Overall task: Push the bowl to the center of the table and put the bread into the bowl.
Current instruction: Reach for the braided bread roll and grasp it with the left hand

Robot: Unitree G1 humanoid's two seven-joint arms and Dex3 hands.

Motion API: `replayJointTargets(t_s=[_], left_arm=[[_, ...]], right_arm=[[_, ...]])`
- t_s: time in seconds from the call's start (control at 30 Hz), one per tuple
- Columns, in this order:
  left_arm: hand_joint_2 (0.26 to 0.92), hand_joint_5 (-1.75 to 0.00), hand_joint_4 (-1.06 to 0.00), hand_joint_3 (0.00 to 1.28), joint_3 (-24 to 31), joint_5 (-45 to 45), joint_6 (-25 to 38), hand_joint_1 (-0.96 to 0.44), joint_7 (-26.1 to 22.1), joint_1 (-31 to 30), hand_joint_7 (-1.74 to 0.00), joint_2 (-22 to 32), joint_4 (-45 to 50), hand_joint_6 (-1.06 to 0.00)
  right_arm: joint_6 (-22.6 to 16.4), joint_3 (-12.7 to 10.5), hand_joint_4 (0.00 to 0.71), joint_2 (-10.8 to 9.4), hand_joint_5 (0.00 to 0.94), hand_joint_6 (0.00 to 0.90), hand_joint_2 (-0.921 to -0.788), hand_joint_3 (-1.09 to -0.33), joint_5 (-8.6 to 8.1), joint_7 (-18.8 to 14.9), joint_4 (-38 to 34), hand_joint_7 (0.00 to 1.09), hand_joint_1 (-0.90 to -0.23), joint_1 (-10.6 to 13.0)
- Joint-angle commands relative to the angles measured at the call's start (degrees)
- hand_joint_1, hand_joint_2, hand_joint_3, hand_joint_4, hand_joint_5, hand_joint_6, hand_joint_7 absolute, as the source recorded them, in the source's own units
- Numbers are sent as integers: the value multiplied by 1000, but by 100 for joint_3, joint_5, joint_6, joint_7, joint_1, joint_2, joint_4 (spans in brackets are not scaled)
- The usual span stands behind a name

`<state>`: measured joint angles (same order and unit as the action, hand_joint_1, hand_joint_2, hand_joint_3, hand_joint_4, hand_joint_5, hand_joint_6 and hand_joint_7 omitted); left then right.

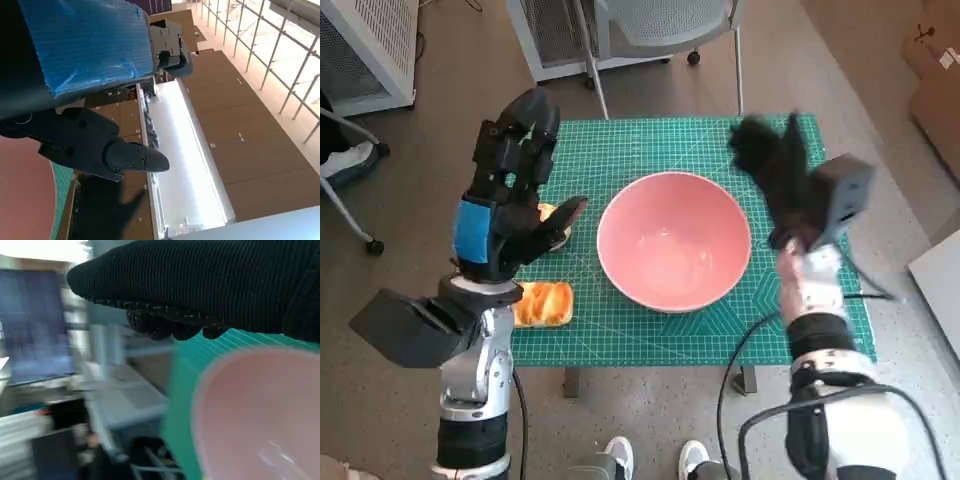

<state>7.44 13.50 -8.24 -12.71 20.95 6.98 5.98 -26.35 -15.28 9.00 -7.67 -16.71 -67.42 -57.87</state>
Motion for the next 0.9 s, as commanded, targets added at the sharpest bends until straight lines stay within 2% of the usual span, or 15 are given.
replayJointTargets(t_s=[0.03,0.17,0.23,0.37,0.53,0.6,0.7,0.77,0.9], left_arm=[[921,-12,-98,189,-3,9,8,-412,15,34,-609,28,79,1],[921,-11,-96,192,-15,22,42,-415,-8,78,-607,48,76,1],[921,-11,-96,192,-16,24,51,-418,-16,83,-605,54,80,1],[921,-10,-95,193,-5,33,108,-420,-104,76,-604,166,178,1],[919,-9,-97,183,18,-138,197,-454,-317,-56,-530,575,496,1],[908,-8,-88,174,53,-445,510,-459,-613,-191,-487,1217,852,1],[833,-2,-34,131,157,-916,1151,-429,-1033,-408,-356,2147,1453,1],[784,0,-13,103,203,-1136,1461,-396,-1150,-512,-306,2486,1722,1],[733,0,-4,71,264,-1744,2149,-358,-1243,-803,-292,3013,2327,-10]], right_arm=[[-683,-145,220,84,4,275,-921,-766,-341,-615,391,2,-546,120],[-1094,-262,221,59,4,284,-921,-737,-744,-1180,842,7,-546,231],[-1151,-284,222,44,4,289,-921,-720,-855,-1314,951,9,-554,264],[-1128,-232,240,-43,10,322,-921,-651,-1144,-1555,1682,25,-587,515],[-970,-59,267,-82,18,348,-921,-605,-1202,-1503,2588,34,-605,898],[-912,-7,270,-81,18,354,-921,-602,-1198,-1452,2863,36,-604,1026],[-877,50,278,-80,19,372,-921,-603,-1169,-1381,3113,43,-608,1149],[-865,68,282,-77,19,379,-921,-605,-1164,-1363,3186,44,-611,1185],[-855,86,285,-94,17,381,-921,-606,-1190,-1353,3264,43,-612,1220]])
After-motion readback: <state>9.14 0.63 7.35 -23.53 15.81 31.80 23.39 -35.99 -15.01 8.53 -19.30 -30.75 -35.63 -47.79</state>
